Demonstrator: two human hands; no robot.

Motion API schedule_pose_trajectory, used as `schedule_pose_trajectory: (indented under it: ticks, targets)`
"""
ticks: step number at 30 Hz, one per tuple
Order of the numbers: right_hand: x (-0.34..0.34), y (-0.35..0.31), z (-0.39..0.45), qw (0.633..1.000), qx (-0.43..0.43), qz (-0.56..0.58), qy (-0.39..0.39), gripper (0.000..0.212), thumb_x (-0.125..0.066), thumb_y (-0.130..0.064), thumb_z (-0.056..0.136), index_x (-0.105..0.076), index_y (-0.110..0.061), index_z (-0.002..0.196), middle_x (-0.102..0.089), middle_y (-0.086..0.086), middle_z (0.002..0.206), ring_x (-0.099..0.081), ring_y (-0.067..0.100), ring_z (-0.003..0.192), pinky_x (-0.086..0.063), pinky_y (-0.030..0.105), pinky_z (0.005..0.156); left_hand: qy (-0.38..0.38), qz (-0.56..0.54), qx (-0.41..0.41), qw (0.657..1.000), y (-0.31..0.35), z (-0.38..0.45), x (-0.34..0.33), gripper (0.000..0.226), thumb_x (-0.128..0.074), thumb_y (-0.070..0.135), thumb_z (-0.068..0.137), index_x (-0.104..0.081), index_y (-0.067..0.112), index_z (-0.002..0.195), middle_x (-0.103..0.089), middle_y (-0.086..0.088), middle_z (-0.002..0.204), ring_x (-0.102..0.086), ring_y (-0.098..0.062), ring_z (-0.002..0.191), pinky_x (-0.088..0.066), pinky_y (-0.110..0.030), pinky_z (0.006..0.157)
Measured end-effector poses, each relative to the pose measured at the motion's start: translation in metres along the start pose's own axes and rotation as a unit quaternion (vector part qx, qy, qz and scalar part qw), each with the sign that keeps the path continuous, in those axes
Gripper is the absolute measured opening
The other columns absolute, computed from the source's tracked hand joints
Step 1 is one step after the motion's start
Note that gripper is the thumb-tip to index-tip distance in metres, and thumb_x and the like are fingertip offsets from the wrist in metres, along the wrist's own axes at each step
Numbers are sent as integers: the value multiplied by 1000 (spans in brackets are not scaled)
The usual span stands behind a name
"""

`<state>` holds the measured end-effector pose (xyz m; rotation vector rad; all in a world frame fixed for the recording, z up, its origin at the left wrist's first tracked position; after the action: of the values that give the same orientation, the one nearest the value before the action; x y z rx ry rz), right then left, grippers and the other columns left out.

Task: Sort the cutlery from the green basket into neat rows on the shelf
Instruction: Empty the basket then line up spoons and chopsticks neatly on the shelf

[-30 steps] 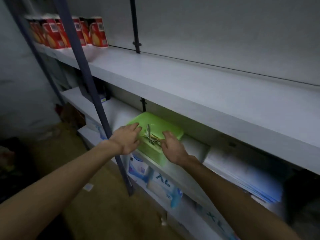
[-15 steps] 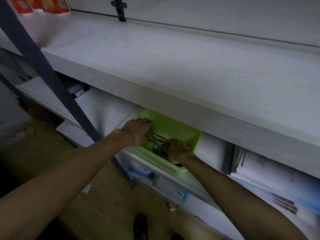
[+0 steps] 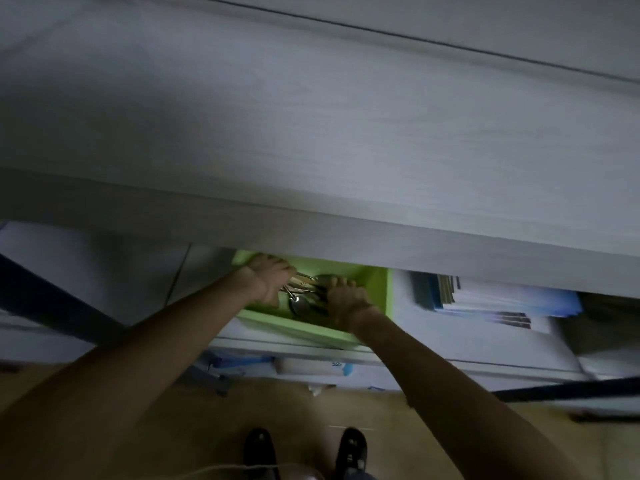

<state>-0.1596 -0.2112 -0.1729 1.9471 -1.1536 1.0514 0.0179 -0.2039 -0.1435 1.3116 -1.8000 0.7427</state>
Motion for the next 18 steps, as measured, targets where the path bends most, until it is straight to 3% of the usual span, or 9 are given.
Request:
schedule_pose_trajectory:
  ticks: [7, 11, 18]
  targets:
    - [-1, 5, 6, 999, -5, 28, 16, 60, -59, -35, 97, -33, -2, 140, -59, 13, 132, -62, 29, 116, -49, 37, 90, 25, 73, 0, 997, -5, 9, -11, 62, -63, 35, 95, -39, 14, 147, -47, -8, 147, -52, -25, 127, -44, -35, 95]
    - [-2, 7, 9, 999, -10, 37, 8, 74, -63, -44, 93, -35, 1, 144, -58, 14, 132, -61, 29, 116, -50, 38, 93, 22, 103, 18, 994, -4, 16, -18, 61, -60, 43, 96, -43, 14, 146, -47, -12, 145, -50, -28, 128, -43, -38, 102]
    - [-2, 13, 6, 996, 28, 80, -32, 49, -65, -49, 91, -58, -16, 125, -66, 6, 119, -64, 24, 107, -51, 34, 89, 35, 87, 22, 995, -3, 22, -21, 50, -62, 32, 96, -46, 12, 139, -51, -11, 140, -54, -27, 123, -46, -37, 98]
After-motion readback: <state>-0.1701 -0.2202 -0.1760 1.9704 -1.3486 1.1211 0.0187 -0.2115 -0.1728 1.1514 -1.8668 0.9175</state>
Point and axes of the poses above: each hand's wrist, its own z-axis towards the middle knuckle, its own x-axis out of the back of the hand, y = z × x, the point moved 1 cm from there along z, towards the middle knuckle
